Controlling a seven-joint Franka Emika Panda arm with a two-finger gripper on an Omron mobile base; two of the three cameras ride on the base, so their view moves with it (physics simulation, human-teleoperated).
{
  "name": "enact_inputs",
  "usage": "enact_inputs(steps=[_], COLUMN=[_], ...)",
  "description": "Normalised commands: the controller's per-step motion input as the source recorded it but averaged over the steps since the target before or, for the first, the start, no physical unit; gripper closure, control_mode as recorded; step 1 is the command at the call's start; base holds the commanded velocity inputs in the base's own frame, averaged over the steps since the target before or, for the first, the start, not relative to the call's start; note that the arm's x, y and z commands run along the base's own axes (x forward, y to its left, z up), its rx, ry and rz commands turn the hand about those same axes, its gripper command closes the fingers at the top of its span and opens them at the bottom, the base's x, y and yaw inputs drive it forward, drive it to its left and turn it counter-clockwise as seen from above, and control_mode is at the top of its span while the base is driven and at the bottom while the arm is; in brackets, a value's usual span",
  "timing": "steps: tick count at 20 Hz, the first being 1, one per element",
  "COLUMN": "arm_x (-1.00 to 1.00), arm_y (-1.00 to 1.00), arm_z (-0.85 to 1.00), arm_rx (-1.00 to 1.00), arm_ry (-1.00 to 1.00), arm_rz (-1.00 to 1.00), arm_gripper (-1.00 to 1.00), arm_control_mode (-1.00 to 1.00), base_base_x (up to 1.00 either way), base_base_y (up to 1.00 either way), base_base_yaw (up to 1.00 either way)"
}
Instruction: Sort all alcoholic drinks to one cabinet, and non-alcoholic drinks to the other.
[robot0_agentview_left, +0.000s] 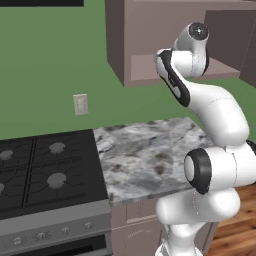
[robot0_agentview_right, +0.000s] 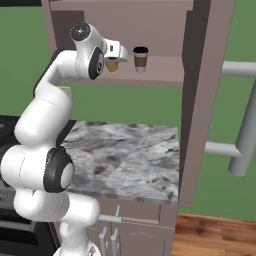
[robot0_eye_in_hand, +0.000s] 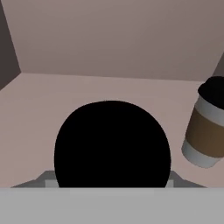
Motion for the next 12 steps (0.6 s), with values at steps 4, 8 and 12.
enact_inputs(steps=[4,8,12], arm_x=[0.23,0.21,0.15], arm_y=[-0.01,0.0,0.0], arm_z=[-0.07,-0.03,-0.03], arm_rx=[0.0,0.0,0.0], arm_ry=[0.0,0.0,0.0], arm_rz=[0.0,0.0,0.0], arm_gripper=[1.0,1.0,-1.0], arm_control_mode=[-1.0,-1.0,-1.0], base_base_x=[0.0,0.0,0.0], base_base_y=[0.0,0.0,0.0], base_base_yaw=[0.0,0.0,0.0])
